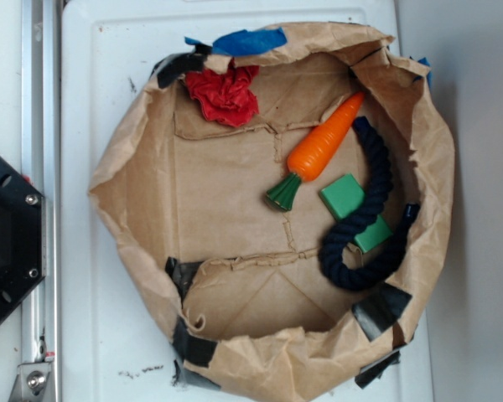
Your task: Grab the red paper.
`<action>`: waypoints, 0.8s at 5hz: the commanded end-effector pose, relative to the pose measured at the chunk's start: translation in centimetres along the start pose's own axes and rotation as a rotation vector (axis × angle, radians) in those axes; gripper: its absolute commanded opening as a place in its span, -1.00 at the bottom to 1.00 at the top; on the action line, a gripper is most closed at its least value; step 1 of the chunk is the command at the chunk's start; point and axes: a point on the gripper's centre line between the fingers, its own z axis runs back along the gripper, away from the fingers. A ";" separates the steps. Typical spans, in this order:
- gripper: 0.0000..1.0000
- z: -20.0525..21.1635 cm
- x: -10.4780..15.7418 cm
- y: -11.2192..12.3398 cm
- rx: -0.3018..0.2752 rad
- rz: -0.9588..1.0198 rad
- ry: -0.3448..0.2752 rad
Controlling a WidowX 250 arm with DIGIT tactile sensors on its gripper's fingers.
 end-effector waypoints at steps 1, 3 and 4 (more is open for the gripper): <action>1.00 0.0 0.0 0.0 0.000 0.000 0.000; 1.00 -1.8 4.1 -0.9 -0.072 0.040 0.071; 1.00 -4.0 5.2 -1.5 -0.067 0.036 0.115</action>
